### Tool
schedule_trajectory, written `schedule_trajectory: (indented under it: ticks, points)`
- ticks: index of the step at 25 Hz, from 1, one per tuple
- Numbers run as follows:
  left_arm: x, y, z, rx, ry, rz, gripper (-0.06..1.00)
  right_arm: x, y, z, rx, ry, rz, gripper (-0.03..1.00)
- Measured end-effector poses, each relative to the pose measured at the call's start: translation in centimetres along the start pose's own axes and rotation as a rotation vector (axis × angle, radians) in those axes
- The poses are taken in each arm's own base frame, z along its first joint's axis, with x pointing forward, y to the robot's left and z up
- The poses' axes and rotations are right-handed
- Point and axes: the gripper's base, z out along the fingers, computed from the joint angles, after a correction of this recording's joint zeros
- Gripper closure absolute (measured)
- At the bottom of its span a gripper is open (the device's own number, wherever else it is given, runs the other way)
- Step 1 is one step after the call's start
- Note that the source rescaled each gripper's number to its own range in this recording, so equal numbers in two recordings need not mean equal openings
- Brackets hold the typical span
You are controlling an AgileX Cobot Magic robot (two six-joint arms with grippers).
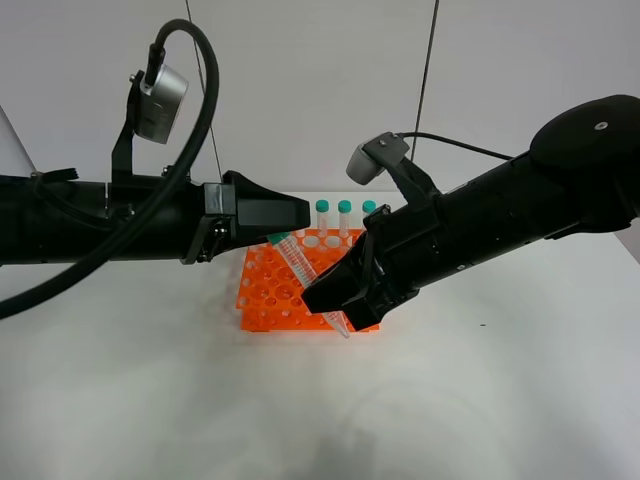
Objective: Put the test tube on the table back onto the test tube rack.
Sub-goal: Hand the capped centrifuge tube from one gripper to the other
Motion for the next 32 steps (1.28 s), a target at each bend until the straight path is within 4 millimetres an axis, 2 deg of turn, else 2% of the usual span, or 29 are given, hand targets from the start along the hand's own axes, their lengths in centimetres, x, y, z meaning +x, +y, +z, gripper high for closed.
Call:
schedule_trajectory:
  ticks: [15, 21, 26, 32]
  points:
    - [0.07, -0.28, -0.01, 0.031, 0.008, -0.009, -0.05, -0.33, 0.12, -0.01, -0.014, -0.036, 0.043, 0.95]
    - [0.2, -0.22, -0.01, 0.029, 0.012, -0.011, 0.07, -0.42, 0.16, -0.01, -0.018, -0.046, 0.048, 0.95]
    - [0.2, -0.22, -0.01, 0.029, 0.012, -0.011, 0.11, -0.42, 0.16, -0.01, -0.019, -0.045, 0.031, 0.95]
    - [0.2, -0.22, -0.01, 0.029, 0.012, -0.031, 0.28, -0.42, 0.16, -0.01, -0.019, -0.045, 0.028, 0.95]
